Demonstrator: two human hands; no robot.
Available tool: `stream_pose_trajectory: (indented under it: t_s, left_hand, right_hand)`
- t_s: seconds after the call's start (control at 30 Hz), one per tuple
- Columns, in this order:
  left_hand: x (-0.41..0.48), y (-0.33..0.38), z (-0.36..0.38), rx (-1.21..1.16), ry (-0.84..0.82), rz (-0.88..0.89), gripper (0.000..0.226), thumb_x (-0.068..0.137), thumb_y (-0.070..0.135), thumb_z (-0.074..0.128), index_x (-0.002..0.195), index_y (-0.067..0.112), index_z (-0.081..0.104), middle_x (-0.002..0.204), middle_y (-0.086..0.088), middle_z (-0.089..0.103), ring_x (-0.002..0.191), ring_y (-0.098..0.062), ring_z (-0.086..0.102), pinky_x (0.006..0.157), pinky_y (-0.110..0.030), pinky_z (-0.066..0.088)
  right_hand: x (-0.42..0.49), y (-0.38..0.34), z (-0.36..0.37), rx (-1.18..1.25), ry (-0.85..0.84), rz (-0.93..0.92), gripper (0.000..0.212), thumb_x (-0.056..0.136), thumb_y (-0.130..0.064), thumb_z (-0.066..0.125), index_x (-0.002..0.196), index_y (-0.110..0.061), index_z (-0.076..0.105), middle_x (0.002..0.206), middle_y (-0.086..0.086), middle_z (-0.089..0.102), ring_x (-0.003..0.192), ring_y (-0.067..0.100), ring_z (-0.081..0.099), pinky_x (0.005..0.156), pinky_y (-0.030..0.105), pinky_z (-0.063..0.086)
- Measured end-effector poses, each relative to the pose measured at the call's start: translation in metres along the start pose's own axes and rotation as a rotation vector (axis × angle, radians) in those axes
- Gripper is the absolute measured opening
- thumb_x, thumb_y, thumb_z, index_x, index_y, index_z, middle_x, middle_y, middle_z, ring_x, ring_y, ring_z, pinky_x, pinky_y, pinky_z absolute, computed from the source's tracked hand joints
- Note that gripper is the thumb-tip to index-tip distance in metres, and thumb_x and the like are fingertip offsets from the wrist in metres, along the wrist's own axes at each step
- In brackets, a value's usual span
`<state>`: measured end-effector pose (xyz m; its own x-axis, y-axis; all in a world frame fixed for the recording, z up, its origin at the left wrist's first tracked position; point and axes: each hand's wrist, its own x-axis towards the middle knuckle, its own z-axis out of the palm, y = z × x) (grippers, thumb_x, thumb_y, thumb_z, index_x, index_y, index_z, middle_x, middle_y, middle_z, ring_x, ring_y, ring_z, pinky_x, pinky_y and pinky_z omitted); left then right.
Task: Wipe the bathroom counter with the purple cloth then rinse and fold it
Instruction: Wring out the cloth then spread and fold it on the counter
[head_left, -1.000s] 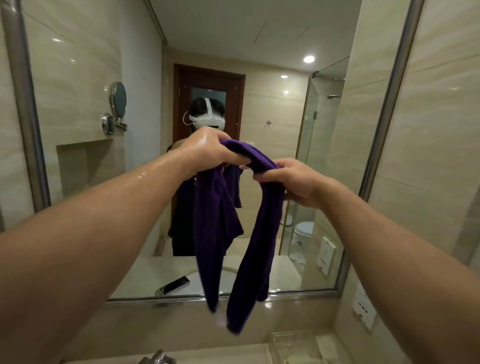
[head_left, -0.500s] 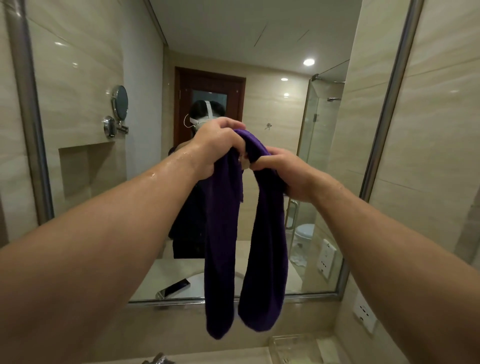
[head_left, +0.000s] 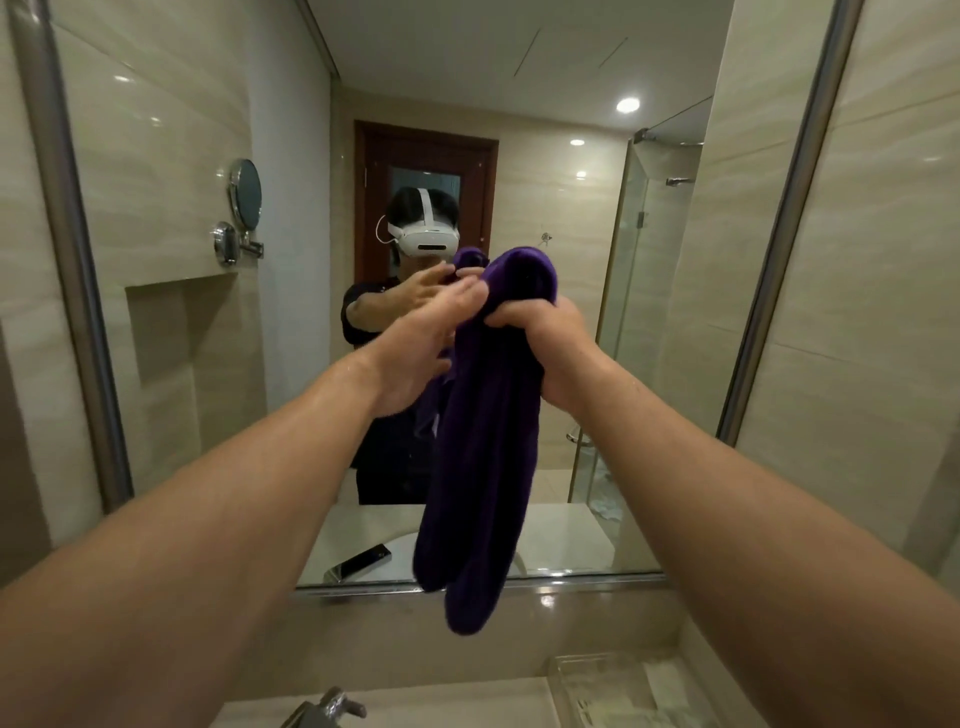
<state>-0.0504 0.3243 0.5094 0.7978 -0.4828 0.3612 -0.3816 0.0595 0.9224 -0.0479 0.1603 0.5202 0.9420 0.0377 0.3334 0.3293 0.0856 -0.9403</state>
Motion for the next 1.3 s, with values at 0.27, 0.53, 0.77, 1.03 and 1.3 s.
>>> stream_pose_trajectory:
  t_s: [0.27,0.53,0.77,1.03,1.3]
  left_hand:
    - [-0.035,-0.103,0.071,-0.07,0.292,-0.002,0.103,0.051,0.027,0.094,0.139,0.03,0.041,0.123,0.004,0.063,0.113,-0.013,0.061,0.1,-0.039,0.051]
    - [-0.006,-0.069,0.077,-0.131,0.563,0.039,0.045,0.066,0.008,0.087,0.102,0.023,0.065,0.096,-0.003,0.073,0.089,-0.019,0.069,0.089,-0.041,0.056]
    - [-0.007,-0.061,0.041,0.484,0.173,-0.136,0.066,0.055,0.049,0.088,0.112,0.029,0.061,0.101,0.009,0.069,0.094,-0.014,0.066,0.091,-0.04,0.055]
    - [-0.014,-0.066,0.058,0.574,0.109,-0.277,0.104,0.043,0.098,0.057,0.118,0.027,0.064,0.103,0.006,0.07,0.098,-0.019,0.067,0.092,-0.043,0.054]
    - [-0.008,-0.052,0.072,0.085,0.229,-0.009,0.076,0.063,0.014,0.089,0.127,0.028,0.05,0.114,0.006,0.066,0.107,-0.014,0.064,0.087,-0.031,0.054]
  right_hand:
    - [0.02,-0.006,0.023,0.124,0.029,0.057,0.109,0.032,-0.04,0.098,0.131,-0.015,0.06,0.121,0.01,0.071,0.107,0.033,0.071,0.093,0.05,0.057]
    - [0.012,-0.018,0.018,0.084,0.066,0.016,0.093,0.05,-0.031,0.093,0.133,-0.014,0.053,0.121,0.013,0.069,0.107,0.036,0.069,0.091,0.054,0.057]
    - [0.009,-0.024,-0.015,0.199,0.271,-0.018,0.062,0.065,-0.028,0.091,0.117,-0.01,0.063,0.112,0.011,0.073,0.1,0.031,0.072,0.09,0.051,0.058]
    - [0.017,-0.023,-0.013,0.157,0.22,0.013,0.095,0.047,-0.049,0.097,0.13,-0.018,0.061,0.119,0.007,0.073,0.106,0.031,0.071,0.093,0.054,0.054]
    - [0.054,-0.013,-0.023,0.169,0.151,0.013,0.103,0.036,-0.052,0.099,0.127,-0.021,0.063,0.119,0.006,0.073,0.106,0.034,0.072,0.092,0.053,0.054]
